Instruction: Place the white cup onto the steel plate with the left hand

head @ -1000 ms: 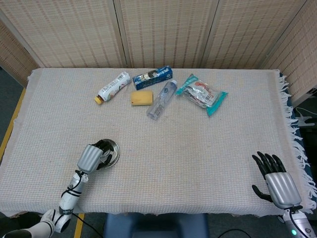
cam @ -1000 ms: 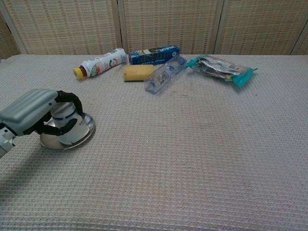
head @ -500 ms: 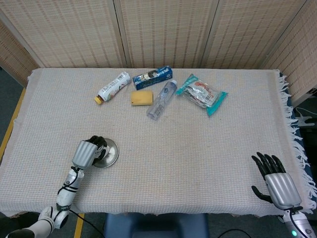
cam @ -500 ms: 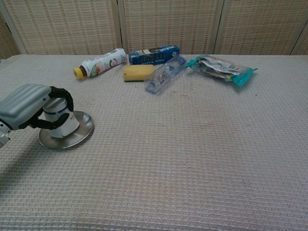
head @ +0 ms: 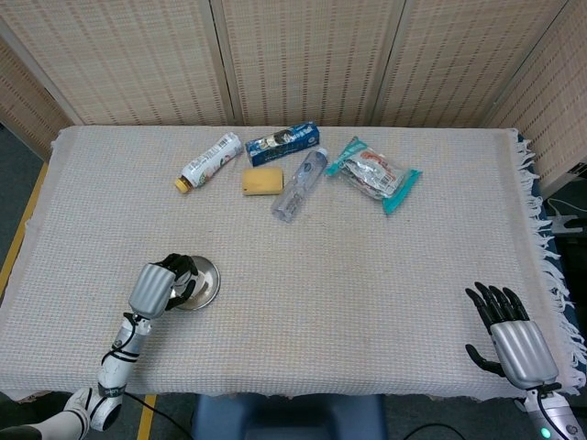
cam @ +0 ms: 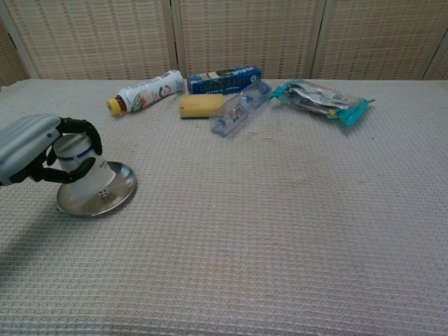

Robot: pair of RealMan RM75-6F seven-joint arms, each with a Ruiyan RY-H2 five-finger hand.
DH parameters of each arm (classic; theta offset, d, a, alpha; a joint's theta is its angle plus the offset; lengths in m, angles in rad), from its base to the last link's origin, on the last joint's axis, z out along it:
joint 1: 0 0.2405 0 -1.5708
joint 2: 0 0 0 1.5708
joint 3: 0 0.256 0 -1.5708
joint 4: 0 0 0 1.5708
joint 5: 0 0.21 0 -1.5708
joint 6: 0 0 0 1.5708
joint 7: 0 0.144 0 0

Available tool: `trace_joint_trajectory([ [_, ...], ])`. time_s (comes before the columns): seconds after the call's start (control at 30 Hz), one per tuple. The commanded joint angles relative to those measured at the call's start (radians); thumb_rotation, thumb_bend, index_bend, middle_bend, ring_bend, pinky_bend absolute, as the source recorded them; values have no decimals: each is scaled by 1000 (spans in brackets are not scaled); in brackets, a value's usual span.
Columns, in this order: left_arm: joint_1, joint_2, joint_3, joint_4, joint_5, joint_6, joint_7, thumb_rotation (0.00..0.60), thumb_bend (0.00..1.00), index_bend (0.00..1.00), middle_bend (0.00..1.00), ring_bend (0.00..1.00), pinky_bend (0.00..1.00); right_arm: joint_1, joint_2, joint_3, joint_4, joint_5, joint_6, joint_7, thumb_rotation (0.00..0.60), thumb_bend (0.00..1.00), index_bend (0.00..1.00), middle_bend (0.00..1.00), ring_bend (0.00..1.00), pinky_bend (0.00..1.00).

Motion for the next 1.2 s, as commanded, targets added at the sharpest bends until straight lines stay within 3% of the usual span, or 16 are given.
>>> trace_joint_trajectory([
  [0.03, 5, 21, -11, 4, -6, 13, -11, 600, 456, 495, 537, 436, 702, 0, 0, 0, 0, 0, 0, 1, 532, 199, 0, 0, 0, 0],
  [0.33, 85, 76, 15, 51, -9, 62, 17, 600, 456, 494, 537, 436, 698, 4, -3, 2, 1, 6, -8, -4, 533, 200, 0, 0, 0, 0],
  [0.7, 107, 4, 21, 246, -39, -22, -40, 600, 456, 484, 534, 436, 665, 6, -9, 1, 3, 10, -17, -13, 532, 200, 0, 0, 0, 0],
  [0.87, 103, -12, 26, 287, -35, -38, -79, 600, 446, 411, 510, 407, 576, 6, -12, 2, 3, 14, -17, -17, 532, 200, 0, 0, 0, 0],
  [0.93, 104, -10, 35, 295, -30, -54, -90, 600, 441, 303, 420, 311, 500, 7, -13, 3, 3, 14, -18, -18, 531, 200, 0, 0, 0, 0],
  [1.03, 102, 22, 58, 267, -25, -137, -109, 600, 426, 34, 89, 56, 321, 6, -12, 3, 3, 15, -17, -18, 532, 200, 0, 0, 0, 0],
  [1.07, 100, 38, 57, 236, -28, -146, -129, 600, 418, 0, 16, 7, 265, 7, -12, 2, 2, 14, -17, -19, 532, 200, 0, 0, 0, 0],
  [1.2, 109, 77, 54, 169, -24, -114, -145, 600, 397, 0, 0, 0, 189, 5, -12, 1, 1, 11, -15, -19, 533, 201, 0, 0, 0, 0],
])
